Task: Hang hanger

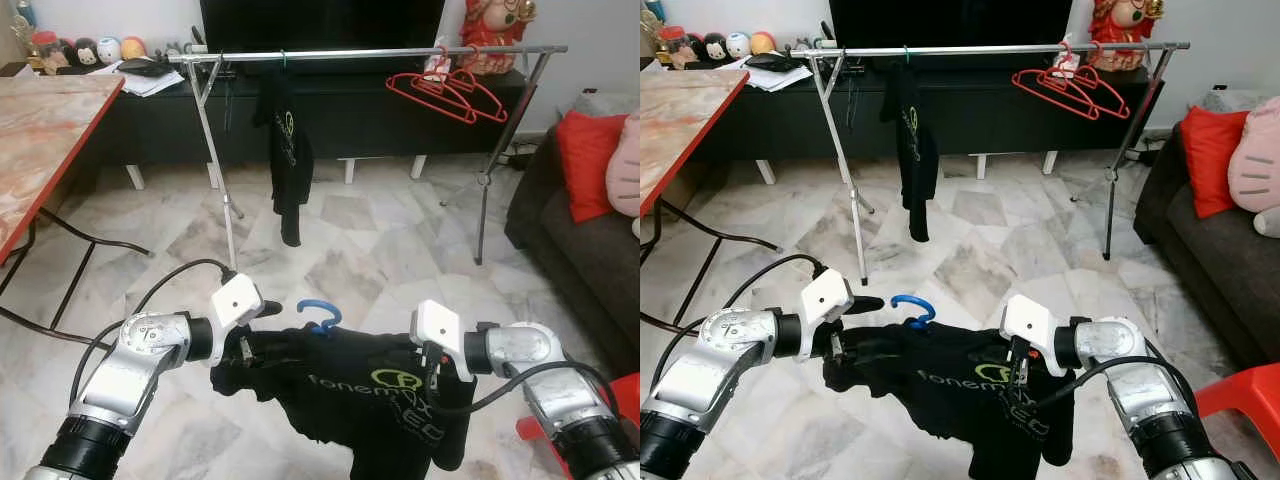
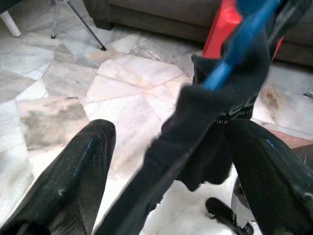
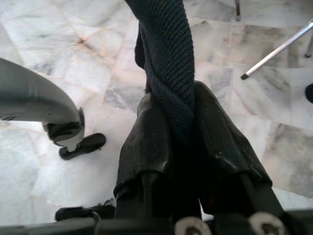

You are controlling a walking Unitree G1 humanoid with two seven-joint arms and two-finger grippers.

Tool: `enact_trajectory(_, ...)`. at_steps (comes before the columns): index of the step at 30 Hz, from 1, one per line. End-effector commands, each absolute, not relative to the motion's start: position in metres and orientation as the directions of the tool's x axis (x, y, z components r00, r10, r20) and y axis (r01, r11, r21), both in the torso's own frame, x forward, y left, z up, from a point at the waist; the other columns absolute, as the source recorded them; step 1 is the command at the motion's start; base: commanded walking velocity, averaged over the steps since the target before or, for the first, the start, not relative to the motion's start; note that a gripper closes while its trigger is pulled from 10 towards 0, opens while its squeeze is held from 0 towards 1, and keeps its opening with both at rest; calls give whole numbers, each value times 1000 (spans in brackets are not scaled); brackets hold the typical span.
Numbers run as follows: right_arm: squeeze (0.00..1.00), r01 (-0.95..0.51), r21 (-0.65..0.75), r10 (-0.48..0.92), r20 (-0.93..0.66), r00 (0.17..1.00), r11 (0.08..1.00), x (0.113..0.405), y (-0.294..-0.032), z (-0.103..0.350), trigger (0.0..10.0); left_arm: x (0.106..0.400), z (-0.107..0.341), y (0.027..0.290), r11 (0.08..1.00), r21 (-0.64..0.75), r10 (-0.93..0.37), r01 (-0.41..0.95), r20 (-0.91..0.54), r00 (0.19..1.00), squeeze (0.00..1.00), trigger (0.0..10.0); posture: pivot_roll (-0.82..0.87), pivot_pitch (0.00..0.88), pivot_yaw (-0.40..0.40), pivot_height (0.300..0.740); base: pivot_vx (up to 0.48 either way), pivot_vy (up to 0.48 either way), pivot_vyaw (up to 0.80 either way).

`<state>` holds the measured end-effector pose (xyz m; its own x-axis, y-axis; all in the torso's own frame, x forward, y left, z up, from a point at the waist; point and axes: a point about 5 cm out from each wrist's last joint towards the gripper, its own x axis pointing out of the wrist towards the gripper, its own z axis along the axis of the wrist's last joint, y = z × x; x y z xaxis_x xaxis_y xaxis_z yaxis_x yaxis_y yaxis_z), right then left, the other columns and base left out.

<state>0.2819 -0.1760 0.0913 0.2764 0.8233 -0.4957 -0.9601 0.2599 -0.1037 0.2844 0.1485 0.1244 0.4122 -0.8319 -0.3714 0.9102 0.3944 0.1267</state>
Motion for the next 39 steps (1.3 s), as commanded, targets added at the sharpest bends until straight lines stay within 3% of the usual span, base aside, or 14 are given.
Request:
enact_trajectory(1, 0, -965, -120, 837, -480, 263, 234, 282, -174, 100, 10000, 285, 125, 143, 375, 130, -841, 918, -369, 396, 0, 10000, -55, 0, -45, 740, 0, 0, 0)
enact_trajectory(13, 0, -969, -115, 848, -469, 247, 219, 282, -169, 107, 10000, 280, 119, 138, 299, 97, -857, 949, -410, 311, 0, 10000, -60, 13, -45, 740, 0, 0, 0)
enact_trajectory(25, 0, -978, -114, 879, -429, 209, 177, 282, -156, 116, 10000, 281, 118, 132, 287, 102, -862, 953, -406, 303, 0, 9765, -60, 16, -43, 740, 0, 0, 0)
enact_trajectory(26, 0, -978, -113, 880, -427, 208, 177, 283, -154, 116, 10000, 281, 118, 132, 288, 99, -863, 953, -405, 303, 0, 6392, -58, 13, -41, 740, 0, 0, 0)
enact_trajectory(27, 0, -978, -112, 880, -426, 208, 176, 283, -153, 116, 10000, 281, 118, 133, 289, 98, -863, 952, -404, 304, 0, 3647, -57, 11, -40, 740, 0, 0, 0)
enact_trajectory(28, 0, -978, -111, 881, -426, 207, 177, 283, -153, 116, 10000, 281, 118, 133, 290, 98, -863, 952, -404, 304, 0, 2784, -57, 11, -40, 740, 0, 0, 0)
enact_trajectory(29, 0, -978, -111, 881, -425, 207, 177, 283, -153, 116, 10000, 280, 118, 133, 290, 98, -863, 952, -404, 304, 0, 2784, -57, 11, -40, 740, 0, 0, 0)
enact_trajectory(30, 0, -978, -110, 881, -424, 208, 178, 283, -152, 116, 10000, 281, 118, 134, 292, 97, -862, 951, -404, 306, 0, 0, -55, 8, -39, 740, 0, 0, 0)
enact_trajectory(39, 0, -973, -122, 881, -414, 228, 194, 286, -150, 117, 10000, 279, 119, 135, 283, 84, -866, 955, -406, 292, 0, 0, -56, 0, -34, 740, 0, 0, 0)
